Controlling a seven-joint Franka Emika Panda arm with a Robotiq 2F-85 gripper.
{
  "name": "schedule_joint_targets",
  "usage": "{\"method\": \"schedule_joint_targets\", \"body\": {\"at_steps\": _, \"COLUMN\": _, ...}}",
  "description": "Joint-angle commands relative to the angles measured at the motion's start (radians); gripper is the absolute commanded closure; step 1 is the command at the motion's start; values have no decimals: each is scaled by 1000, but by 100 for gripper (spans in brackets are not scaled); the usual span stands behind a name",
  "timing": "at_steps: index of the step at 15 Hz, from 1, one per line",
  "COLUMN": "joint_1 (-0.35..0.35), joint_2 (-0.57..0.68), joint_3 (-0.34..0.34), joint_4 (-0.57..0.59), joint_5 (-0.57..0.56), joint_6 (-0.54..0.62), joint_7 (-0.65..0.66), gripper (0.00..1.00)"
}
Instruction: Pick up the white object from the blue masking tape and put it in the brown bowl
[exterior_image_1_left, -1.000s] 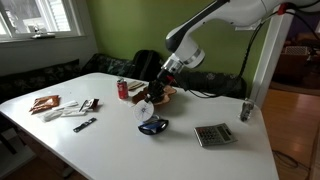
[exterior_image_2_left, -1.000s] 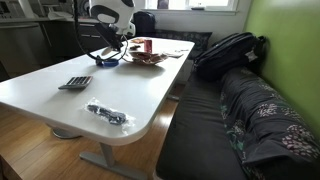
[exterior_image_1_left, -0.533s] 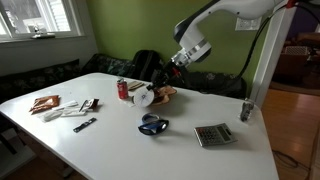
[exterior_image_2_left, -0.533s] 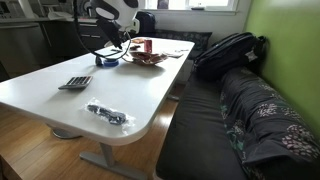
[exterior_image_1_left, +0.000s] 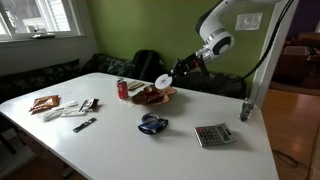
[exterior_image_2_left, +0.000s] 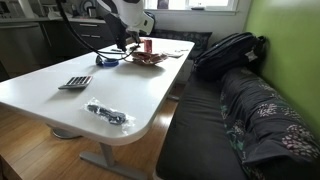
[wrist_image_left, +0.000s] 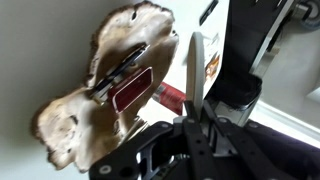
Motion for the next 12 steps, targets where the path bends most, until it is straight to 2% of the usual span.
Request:
{"method": "schedule_joint_targets", "body": {"at_steps": 1, "joint_1": 123, "joint_2": -32, "joint_3": -183, "joint_4": -53, "joint_5": 186, "joint_6": -2, "joint_7": -11, "gripper": 97}}
{"method": "schedule_joint_targets", "body": {"at_steps": 4, "joint_1": 190, "joint_2": -17, "joint_3": -273, "joint_4": -35, "joint_5": 328, "joint_6": -20, "joint_7": -26, "gripper": 97}}
{"method": "schedule_joint_targets", "body": {"at_steps": 6, "joint_1": 241, "joint_2": 3, "joint_3": -322, "joint_4": -9, "joint_5": 374, "joint_6": -13, "joint_7": -7, "gripper": 97}}
{"method": "schedule_joint_targets", "body": {"at_steps": 12, "joint_1": 362, "joint_2": 113, "joint_3": -401, "joint_4": 114, "joint_5": 346, "joint_6": 34, "joint_7": 104, "gripper": 97}}
